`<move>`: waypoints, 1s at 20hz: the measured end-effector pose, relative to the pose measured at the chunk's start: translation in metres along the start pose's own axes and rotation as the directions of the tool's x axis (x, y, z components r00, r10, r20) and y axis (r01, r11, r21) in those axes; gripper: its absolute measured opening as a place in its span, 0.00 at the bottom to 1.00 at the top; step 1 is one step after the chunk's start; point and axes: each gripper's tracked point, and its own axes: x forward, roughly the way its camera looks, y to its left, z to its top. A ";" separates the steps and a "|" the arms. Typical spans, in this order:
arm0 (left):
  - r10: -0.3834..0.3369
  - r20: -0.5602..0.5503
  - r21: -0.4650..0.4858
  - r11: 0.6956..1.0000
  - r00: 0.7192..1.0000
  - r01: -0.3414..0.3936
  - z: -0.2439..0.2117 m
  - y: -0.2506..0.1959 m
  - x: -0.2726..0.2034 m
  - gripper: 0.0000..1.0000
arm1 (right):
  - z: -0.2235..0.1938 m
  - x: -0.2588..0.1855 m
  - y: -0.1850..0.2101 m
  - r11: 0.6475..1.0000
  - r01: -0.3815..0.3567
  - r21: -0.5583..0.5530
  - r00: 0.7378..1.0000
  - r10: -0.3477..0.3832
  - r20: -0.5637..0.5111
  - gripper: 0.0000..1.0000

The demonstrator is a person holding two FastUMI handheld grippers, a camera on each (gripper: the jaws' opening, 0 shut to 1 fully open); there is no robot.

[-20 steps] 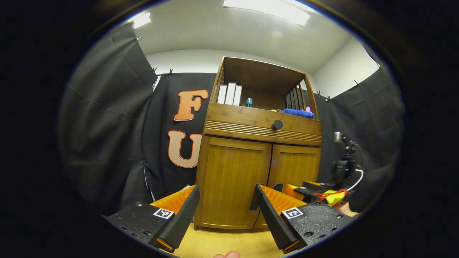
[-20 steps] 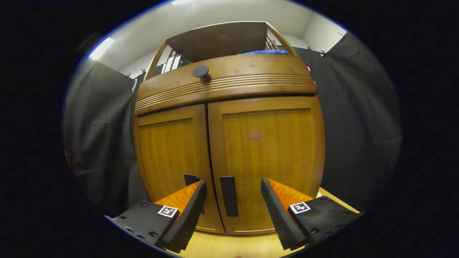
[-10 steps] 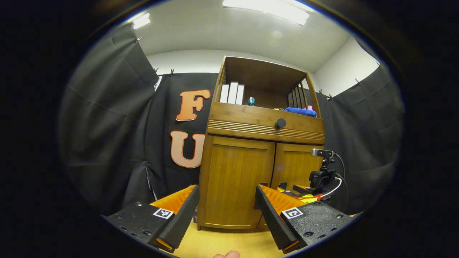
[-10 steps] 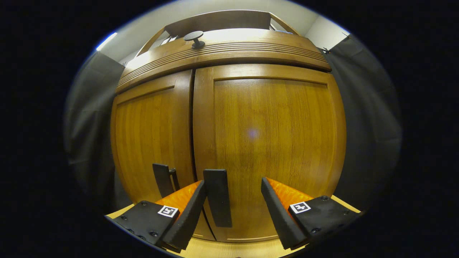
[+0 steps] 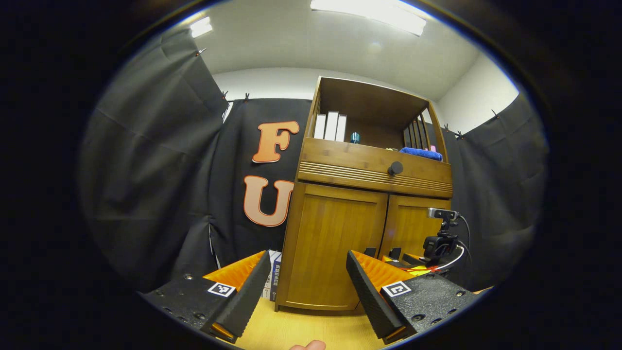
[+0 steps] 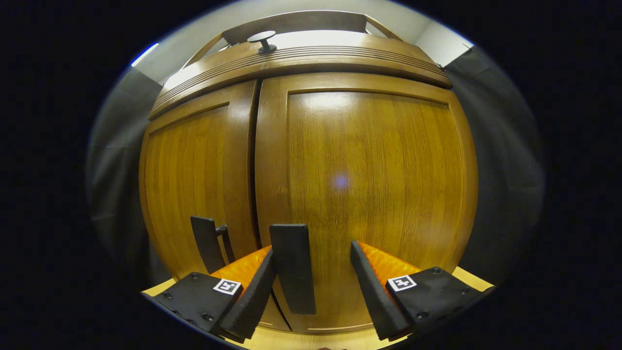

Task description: Open the right door of the double-door shoe cabinet with the right hand, and open the left door with the left hand.

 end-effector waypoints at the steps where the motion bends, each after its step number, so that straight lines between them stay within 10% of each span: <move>1: 0.002 0.004 0.009 1.000 1.000 -0.002 0.001 0.001 0.000 0.92 | -0.001 0.001 0.000 1.000 -0.005 0.004 1.000 0.005 -0.004 0.89; 5: 0.012 0.037 0.060 0.998 0.999 -0.015 0.013 0.003 -0.001 0.92 | -0.006 0.002 0.012 0.999 -0.044 0.005 0.998 0.044 -0.033 0.81; 8: -0.010 0.045 0.052 0.999 0.999 0.008 0.017 -0.009 -0.005 0.94 | -0.008 0.004 0.019 0.998 -0.059 -0.029 0.998 0.058 -0.030 0.36; 11: -0.032 0.035 0.043 0.999 0.999 0.030 0.014 -0.015 -0.011 0.92 | -0.012 0.002 0.022 0.995 -0.100 -0.004 0.993 0.099 -0.069 0.39; 13: -0.043 0.021 0.023 0.999 0.999 0.042 0.011 -0.020 -0.015 0.92 | -0.012 0.000 0.022 0.993 -0.114 0.005 0.990 0.114 -0.083 0.21; 20: -0.059 -0.003 -0.017 0.998 0.998 0.059 0.012 -0.023 -0.035 0.92 | -0.013 -0.003 0.022 0.993 -0.114 -0.018 0.986 0.111 -0.123 0.25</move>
